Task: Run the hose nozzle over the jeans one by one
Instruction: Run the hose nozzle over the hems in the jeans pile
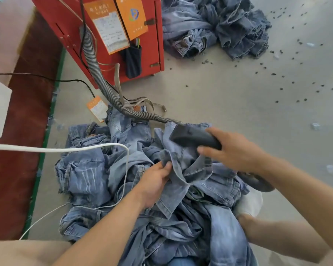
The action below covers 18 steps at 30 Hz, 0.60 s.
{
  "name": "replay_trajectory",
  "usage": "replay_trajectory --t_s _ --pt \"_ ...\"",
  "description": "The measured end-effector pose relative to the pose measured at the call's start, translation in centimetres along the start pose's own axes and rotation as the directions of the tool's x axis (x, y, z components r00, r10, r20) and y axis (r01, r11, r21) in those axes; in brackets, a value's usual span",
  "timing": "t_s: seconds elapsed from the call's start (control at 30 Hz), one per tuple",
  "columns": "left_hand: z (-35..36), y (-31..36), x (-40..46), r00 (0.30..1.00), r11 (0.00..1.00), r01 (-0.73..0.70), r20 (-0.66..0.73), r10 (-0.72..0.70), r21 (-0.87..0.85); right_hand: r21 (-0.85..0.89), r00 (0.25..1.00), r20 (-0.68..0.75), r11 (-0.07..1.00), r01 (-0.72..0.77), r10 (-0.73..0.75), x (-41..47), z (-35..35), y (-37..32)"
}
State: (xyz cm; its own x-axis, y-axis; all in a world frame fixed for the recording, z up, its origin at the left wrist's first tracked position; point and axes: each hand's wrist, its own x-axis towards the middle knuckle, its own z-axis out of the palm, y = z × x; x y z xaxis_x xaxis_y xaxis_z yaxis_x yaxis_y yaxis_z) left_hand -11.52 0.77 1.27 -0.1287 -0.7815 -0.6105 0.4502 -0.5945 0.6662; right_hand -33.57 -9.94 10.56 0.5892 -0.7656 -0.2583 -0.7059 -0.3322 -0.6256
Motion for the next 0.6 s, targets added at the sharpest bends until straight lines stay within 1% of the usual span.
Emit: replay_trajectory --t_s 0.03,0.07,0.1,0.13,0.2,0.27,0.3,0.33,0.37,0.43,0.47,0.5,0.53,0.6 --pt "-0.1 0.0 0.1 1.0 1.0 -0.011 -0.01 0.011 0.029 0.076 0.998 -0.057 0.997 -0.034 0.038 0.0 -0.9 0.3" --pt "-0.1 0.0 0.1 0.999 0.997 -0.027 -0.019 0.028 0.075 0.145 0.995 -0.069 0.988 -0.055 0.065 -0.5 -2.0 0.9" --pt "0.0 0.0 0.2 0.999 0.99 -0.043 -0.023 0.047 0.131 0.171 0.998 -0.031 0.984 -0.055 0.062 -1.3 -3.2 1.6" --pt "0.1 0.1 0.1 0.998 0.98 -0.057 -0.023 0.062 0.191 0.183 0.998 0.044 0.982 -0.047 0.039 -2.1 -4.1 2.1" --pt "0.4 0.3 0.1 0.996 0.948 -0.082 -0.001 0.087 0.308 0.183 0.976 0.216 0.982 -0.034 -0.006 -3.2 -4.6 2.2" --pt "0.5 0.2 -0.2 0.992 0.887 -0.129 0.059 0.114 0.444 0.168 0.946 0.321 0.986 -0.008 -0.047 -2.9 -3.4 1.4" --pt "0.6 0.2 -0.3 0.988 0.848 -0.153 0.084 0.128 0.507 0.143 0.946 0.318 0.989 0.02 -0.065 -2.3 -2.5 1.0" --pt "0.5 0.2 -0.3 0.986 0.818 -0.169 0.093 0.141 0.55 0.122 0.956 0.282 0.992 0.046 -0.079 -1.7 -1.9 0.6" --pt "0.4 0.1 -0.4 0.983 0.798 -0.183 0.103 0.152 0.573 0.128 0.974 0.213 0.991 0.045 -0.072 -1.2 -1.7 0.4" --pt "0.2 0.1 -0.6 0.975 0.779 -0.222 0.144 0.17 0.586 0.213 0.999 0.053 0.977 -0.011 0.0 -0.9 -2.6 1.1" --pt "0.2 0.1 -0.7 0.972 0.779 -0.233 0.151 0.178 0.582 0.241 0.999 0.015 0.97 -0.035 0.032 -1.3 -3.6 1.7" --pt "0.2 0.2 -0.9 0.97 0.779 -0.242 0.148 0.192 0.578 0.236 0.999 0.022 0.97 -0.05 0.046 -1.8 -4.5 2.4" --pt "0.4 0.2 -1.0 0.967 0.772 -0.255 0.15 0.207 0.582 0.226 0.997 0.065 0.972 -0.058 0.044 -2.4 -5.3 3.0" --pt "0.4 0.0 -1.0 0.957 0.721 -0.289 0.16 0.243 0.63 0.239 0.976 0.217 0.969 -0.067 0.014 -3.2 -5.4 2.8"
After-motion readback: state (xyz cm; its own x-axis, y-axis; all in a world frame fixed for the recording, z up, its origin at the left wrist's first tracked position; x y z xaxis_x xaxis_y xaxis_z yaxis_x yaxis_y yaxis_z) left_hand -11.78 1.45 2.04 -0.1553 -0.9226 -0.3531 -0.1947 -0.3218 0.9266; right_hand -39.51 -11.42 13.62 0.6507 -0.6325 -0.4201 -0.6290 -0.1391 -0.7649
